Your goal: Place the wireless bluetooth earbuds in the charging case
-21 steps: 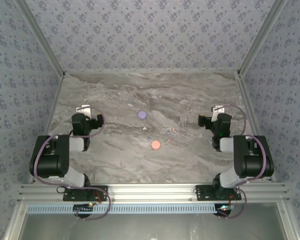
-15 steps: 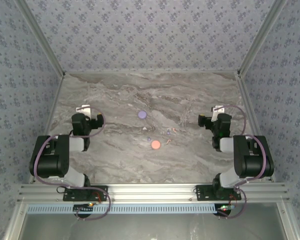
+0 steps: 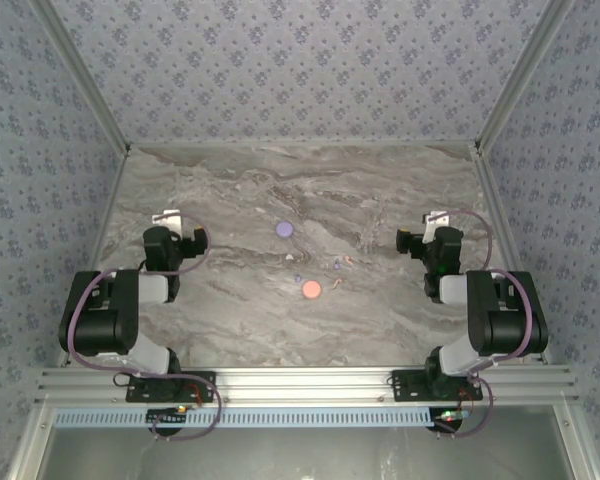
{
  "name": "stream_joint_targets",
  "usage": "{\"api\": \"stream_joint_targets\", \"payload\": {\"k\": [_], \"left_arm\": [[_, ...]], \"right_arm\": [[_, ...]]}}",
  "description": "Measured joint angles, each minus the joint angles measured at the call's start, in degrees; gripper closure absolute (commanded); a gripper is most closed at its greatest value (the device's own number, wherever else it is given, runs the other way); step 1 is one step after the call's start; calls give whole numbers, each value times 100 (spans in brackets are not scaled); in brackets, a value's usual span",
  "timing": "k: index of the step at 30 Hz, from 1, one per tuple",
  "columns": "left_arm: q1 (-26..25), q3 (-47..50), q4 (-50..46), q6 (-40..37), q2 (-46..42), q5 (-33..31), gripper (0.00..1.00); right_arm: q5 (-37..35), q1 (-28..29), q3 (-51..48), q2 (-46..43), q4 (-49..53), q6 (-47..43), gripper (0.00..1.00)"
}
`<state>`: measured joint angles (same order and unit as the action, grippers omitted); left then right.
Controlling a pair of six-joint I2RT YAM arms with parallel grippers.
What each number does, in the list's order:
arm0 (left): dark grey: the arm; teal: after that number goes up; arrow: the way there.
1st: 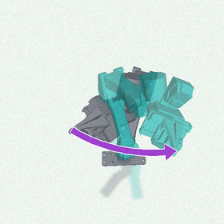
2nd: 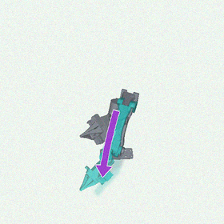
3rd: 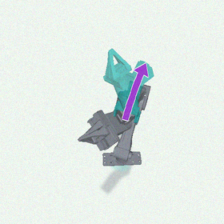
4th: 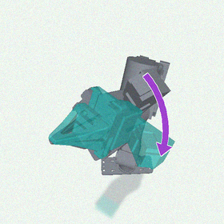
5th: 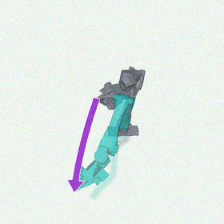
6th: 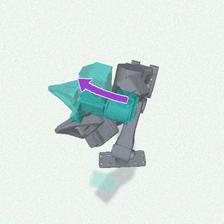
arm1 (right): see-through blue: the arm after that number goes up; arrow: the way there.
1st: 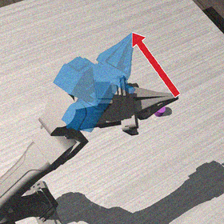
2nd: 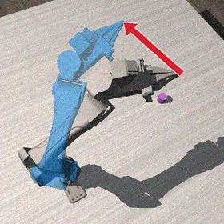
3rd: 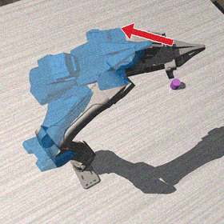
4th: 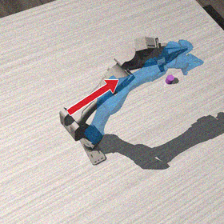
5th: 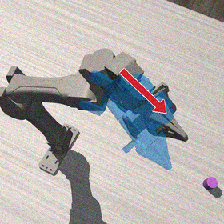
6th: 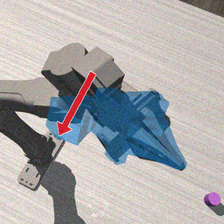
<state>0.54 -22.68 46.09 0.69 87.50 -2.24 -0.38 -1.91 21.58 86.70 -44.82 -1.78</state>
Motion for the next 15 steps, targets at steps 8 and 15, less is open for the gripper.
{"api": "stream_joint_targets", "payload": {"k": [8, 15], "left_arm": [[0, -4, -24, 4, 0, -24, 1], [0, -46, -719, 260, -627, -487, 1]], "right_arm": [[-26, 0, 28, -2, 59, 7, 0], [-511, 2, 413, -579, 1196, 258, 0]]}}
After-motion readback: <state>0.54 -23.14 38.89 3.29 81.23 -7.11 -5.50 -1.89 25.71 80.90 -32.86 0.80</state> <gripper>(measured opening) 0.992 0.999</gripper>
